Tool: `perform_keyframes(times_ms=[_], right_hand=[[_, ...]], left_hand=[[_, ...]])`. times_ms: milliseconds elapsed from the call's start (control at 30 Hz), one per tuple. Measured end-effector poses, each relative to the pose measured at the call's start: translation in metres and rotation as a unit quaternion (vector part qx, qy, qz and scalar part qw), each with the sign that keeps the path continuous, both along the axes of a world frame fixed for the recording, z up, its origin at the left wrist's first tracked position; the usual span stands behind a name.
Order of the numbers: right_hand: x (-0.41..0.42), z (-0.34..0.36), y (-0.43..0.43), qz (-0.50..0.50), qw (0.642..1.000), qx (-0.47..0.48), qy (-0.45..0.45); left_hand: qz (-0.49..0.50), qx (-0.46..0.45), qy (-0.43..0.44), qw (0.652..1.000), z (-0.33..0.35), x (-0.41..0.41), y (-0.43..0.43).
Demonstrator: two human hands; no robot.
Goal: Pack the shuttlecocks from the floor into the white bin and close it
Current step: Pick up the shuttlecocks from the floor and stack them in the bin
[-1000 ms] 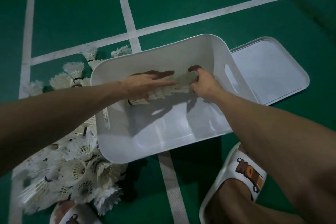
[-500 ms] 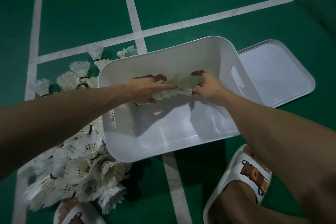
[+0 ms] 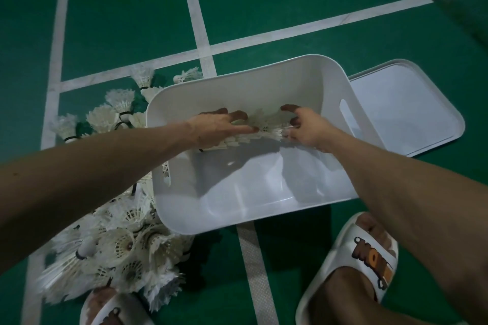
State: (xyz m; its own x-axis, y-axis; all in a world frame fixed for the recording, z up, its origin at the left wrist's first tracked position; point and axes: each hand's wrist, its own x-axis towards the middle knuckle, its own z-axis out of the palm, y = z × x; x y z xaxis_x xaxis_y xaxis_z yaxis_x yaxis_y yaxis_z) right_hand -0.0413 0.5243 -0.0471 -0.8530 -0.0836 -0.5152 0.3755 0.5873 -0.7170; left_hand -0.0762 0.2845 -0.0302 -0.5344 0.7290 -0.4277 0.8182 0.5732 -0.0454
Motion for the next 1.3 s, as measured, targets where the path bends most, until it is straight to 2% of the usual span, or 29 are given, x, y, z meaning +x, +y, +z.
perform_keyframes(times_ms=[267, 433, 567, 733, 900, 1033, 1167, 1300], right_hand=[[0.003, 0.018, 0.006, 0.017, 0.997, 0.065, 0.025], [0.009, 0.051, 0.009, 0.055, 0.983, 0.162, 0.060], [0.008, 0.094, -0.016, 0.098, 0.956, 0.240, 0.138], [0.016, 0.145, -0.089, 0.165, 0.928, 0.240, 0.231], [0.030, 0.171, -0.172, 0.207, 0.918, 0.196, 0.277], [0.046, 0.167, -0.229, 0.250, 0.912, 0.172, 0.275], [0.059, 0.145, -0.273, 0.306, 0.898, 0.172, 0.264], [0.065, 0.111, -0.302, 0.330, 0.900, 0.180, 0.220]], left_hand=[[0.029, -0.029, -0.041, 0.998, 0.010, 0.002, -0.001], [0.078, 0.029, -0.075, 0.994, 0.029, 0.006, -0.005], [0.098, 0.082, -0.038, 0.991, 0.060, 0.014, -0.015], [0.133, 0.173, -0.001, 0.976, 0.108, 0.037, -0.053], [0.208, 0.244, 0.036, 0.946, 0.146, 0.068, -0.122], [0.290, 0.187, 0.042, 0.938, 0.140, 0.086, -0.187], [0.359, 0.107, -0.012, 0.927, 0.112, 0.100, -0.237], [0.405, 0.109, -0.062, 0.906, 0.078, 0.112, -0.257]])
